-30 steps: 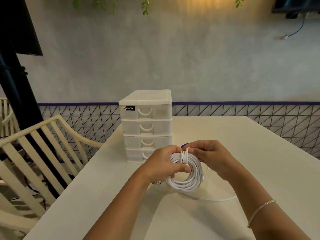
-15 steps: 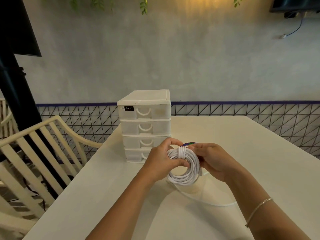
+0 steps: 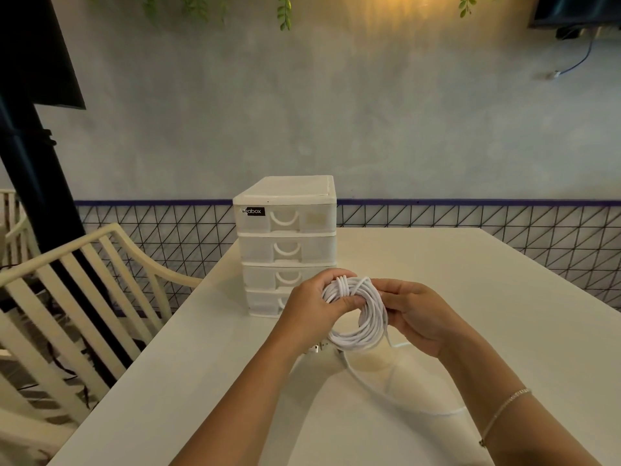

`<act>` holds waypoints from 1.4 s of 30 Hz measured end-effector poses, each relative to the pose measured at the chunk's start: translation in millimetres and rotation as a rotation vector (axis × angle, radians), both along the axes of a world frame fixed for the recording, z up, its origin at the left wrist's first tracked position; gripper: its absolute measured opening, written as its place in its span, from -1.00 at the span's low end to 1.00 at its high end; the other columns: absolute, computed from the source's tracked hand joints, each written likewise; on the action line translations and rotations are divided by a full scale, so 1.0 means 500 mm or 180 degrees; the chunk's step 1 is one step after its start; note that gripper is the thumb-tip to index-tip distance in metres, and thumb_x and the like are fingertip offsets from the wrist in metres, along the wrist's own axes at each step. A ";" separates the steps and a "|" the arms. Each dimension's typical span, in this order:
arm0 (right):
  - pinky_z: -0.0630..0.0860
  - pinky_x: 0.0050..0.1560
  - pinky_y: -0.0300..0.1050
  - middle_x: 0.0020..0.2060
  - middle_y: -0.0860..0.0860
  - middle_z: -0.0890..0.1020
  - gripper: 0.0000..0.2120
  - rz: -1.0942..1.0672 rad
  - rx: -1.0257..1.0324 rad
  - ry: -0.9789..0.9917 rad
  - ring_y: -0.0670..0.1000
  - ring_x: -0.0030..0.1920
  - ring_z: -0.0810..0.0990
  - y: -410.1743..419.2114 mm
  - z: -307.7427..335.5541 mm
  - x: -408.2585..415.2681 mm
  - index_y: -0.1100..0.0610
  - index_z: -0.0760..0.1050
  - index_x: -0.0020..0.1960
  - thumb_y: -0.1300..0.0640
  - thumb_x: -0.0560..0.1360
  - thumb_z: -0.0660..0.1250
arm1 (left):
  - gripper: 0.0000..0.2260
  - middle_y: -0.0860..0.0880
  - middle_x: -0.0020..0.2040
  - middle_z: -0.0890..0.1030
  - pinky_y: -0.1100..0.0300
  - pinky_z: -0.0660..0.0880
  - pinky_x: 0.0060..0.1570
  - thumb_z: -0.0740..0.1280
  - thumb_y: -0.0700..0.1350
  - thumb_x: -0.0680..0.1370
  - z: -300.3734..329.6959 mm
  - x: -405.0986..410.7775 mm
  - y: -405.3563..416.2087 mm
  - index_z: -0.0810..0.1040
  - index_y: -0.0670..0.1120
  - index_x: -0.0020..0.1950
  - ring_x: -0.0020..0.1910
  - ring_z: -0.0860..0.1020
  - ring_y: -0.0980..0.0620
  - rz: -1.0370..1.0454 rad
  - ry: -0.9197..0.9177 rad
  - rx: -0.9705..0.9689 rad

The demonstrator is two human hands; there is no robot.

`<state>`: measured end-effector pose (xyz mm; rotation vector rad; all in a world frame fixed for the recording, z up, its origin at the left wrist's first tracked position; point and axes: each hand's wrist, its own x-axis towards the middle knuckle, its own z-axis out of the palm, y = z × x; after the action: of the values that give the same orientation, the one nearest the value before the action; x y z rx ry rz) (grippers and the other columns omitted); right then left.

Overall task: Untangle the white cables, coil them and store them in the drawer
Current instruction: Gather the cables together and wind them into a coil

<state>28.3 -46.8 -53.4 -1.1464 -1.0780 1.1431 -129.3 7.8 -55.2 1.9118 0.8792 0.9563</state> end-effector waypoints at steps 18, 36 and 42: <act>0.54 -0.05 0.09 -0.32 0.10 0.61 -0.73 -0.0914 -0.0679 -0.0971 0.11 -0.24 0.53 -0.001 0.007 -0.001 0.10 0.63 -0.28 0.30 0.48 0.25 | -0.67 0.09 -0.06 0.57 0.40 0.40 -0.18 0.47 0.01 0.42 -0.007 0.016 -0.021 0.43 0.23 0.09 -0.14 0.52 0.16 -0.0358 0.0692 0.0343; 0.52 0.03 -0.12 -0.08 -0.11 0.61 -0.88 -0.1199 0.0587 -0.1924 -0.06 -0.04 0.56 -0.003 0.017 -0.026 -0.11 0.56 -0.20 0.10 0.41 0.45 | -0.73 0.10 -0.15 0.54 0.36 0.37 -0.24 0.42 0.02 0.47 -0.008 -0.006 0.016 0.54 0.00 0.13 -0.18 0.49 0.11 0.0607 0.0394 0.0546; 0.22 0.09 -0.25 0.11 -0.05 0.53 -0.90 -0.1037 0.0793 -0.3557 0.02 0.17 0.39 0.007 -0.017 -0.064 -0.05 0.68 -0.08 0.02 0.41 0.43 | -0.71 0.07 -0.12 0.54 0.35 0.31 -0.24 0.41 0.01 0.47 -0.009 -0.001 0.013 0.49 -0.02 0.15 -0.12 0.49 0.06 0.0809 0.0166 0.0493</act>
<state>-3.5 -43.2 -61.7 -1.7117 -1.6987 0.0146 -129.9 14.1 -59.7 1.9945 1.1275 1.1578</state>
